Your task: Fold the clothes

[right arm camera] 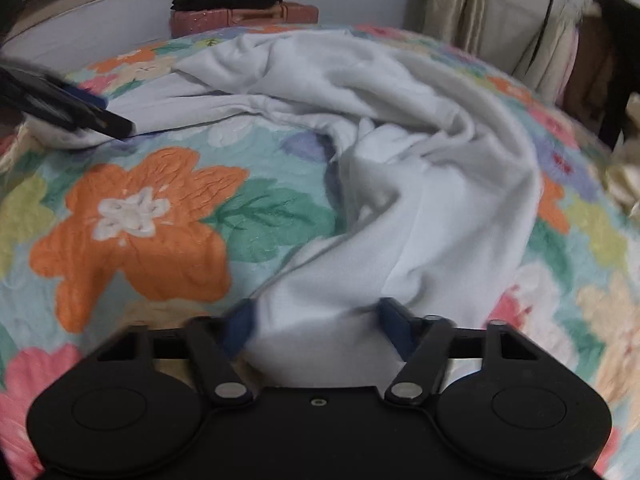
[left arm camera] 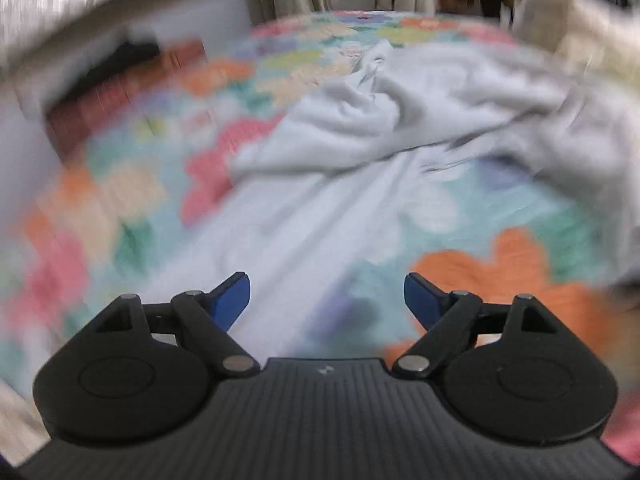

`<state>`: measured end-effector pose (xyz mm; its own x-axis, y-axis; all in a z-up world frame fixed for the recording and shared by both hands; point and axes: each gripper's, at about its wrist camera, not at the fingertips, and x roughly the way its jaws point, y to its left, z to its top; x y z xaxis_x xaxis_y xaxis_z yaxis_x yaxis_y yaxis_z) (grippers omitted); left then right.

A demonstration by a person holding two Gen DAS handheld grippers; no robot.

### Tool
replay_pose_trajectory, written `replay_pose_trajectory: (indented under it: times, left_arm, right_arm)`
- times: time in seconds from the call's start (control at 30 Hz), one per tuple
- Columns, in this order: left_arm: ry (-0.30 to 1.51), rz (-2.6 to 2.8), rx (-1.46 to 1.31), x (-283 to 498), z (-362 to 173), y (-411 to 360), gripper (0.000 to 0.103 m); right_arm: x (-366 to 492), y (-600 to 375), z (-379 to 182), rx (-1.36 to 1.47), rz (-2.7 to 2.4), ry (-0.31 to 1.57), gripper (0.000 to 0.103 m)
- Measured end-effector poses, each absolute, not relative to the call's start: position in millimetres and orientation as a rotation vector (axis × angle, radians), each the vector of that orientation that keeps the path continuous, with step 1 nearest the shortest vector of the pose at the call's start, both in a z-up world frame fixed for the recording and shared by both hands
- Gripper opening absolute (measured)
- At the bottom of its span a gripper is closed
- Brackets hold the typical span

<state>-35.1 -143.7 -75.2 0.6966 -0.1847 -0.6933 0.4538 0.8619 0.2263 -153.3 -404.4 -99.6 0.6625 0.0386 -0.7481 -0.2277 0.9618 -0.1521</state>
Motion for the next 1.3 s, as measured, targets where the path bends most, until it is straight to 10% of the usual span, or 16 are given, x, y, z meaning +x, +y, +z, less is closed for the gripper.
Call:
replay_pose_trajectory:
  times: [0.03, 0.37, 0.57, 0.97, 1.3]
  left_arm:
    - [0.693, -0.342, 0.457, -32, -81, -151, 0.084]
    - [0.811, -0.267, 0.315, 23, -100, -147, 0.09]
    - [0.733, -0.233, 0.354, 27, -90, -155, 0.012]
    - [0.13, 0.165, 0.042, -32, 75, -54, 0.008]
    - [0.678, 0.309, -0.072, -35, -8, 34, 0.01]
  right_arm:
    - [-152, -408, -96, -0.277, 0.125, 0.831, 0.017]
    - [-154, -488, -17, -0.32, -0.143, 0.629, 0.013]
    - [-156, -495, -25, -0.274, -0.128, 0.643, 0.012]
    - [-170, -470, 30, 0.012, 0.331, 0.534, 0.012]
    - [-161, -405, -29, 0.027, 0.495, 0.713, 0.012]
